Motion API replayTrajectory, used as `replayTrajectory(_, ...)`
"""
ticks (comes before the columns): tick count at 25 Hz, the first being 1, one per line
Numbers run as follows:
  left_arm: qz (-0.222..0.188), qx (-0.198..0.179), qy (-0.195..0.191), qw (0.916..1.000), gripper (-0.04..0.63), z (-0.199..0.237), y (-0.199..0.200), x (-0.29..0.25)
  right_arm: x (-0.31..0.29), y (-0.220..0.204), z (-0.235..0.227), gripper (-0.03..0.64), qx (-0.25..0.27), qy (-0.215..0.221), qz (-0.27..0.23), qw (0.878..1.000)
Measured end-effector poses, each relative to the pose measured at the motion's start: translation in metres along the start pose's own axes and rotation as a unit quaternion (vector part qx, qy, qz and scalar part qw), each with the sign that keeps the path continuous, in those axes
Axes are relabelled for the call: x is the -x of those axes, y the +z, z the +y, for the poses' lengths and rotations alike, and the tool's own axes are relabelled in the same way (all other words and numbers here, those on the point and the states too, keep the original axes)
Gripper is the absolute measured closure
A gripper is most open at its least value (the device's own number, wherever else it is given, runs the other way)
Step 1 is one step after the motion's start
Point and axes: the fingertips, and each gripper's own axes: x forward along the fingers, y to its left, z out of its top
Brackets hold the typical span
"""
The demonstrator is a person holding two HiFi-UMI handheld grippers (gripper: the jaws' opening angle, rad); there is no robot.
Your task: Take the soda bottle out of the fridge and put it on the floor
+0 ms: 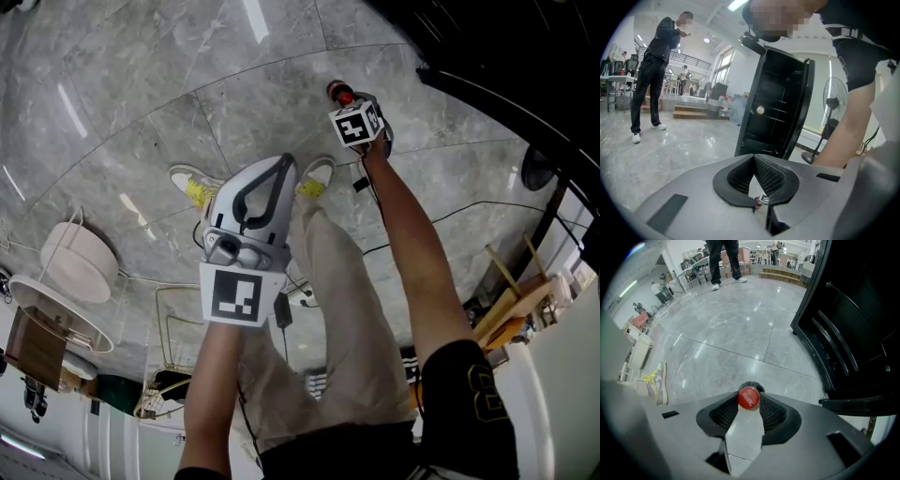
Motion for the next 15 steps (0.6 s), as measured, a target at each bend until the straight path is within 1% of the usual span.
replayTrajectory(3,-0.001,-0.003,-0.003,1.0000,0.577,-0.001,0.002,0.000,0.003,0.003,-0.001,0.479,-0.002,-0.005,-0.008,1.000)
replayTrajectory(5,-0.004,-0.003,-0.002,1.0000,0.577,-0.001,0.005,0.000,0.007,0.005,-0.002,0.448,0.004,-0.007,-0.012,1.000)
replayTrajectory(9,0.003,-0.025,-0.014,0.9996,0.577,-0.009,0.015,0.003,0.027,0.009,-0.002,0.448,-0.002,-0.012,-0.019,1.000)
replayTrajectory(11,0.010,-0.042,-0.022,0.9988,0.577,-0.015,0.027,0.008,0.047,0.011,-0.004,0.464,-0.019,-0.021,-0.025,0.999)
replayTrajectory(13,0.009,-0.051,-0.028,0.9983,0.577,-0.022,0.048,0.015,0.074,0.016,-0.010,0.513,-0.042,-0.035,-0.040,0.998)
replayTrajectory(15,0.010,-0.071,-0.039,0.9967,0.577,-0.028,0.071,0.023,0.108,0.024,-0.016,0.564,-0.068,-0.052,-0.067,0.994)
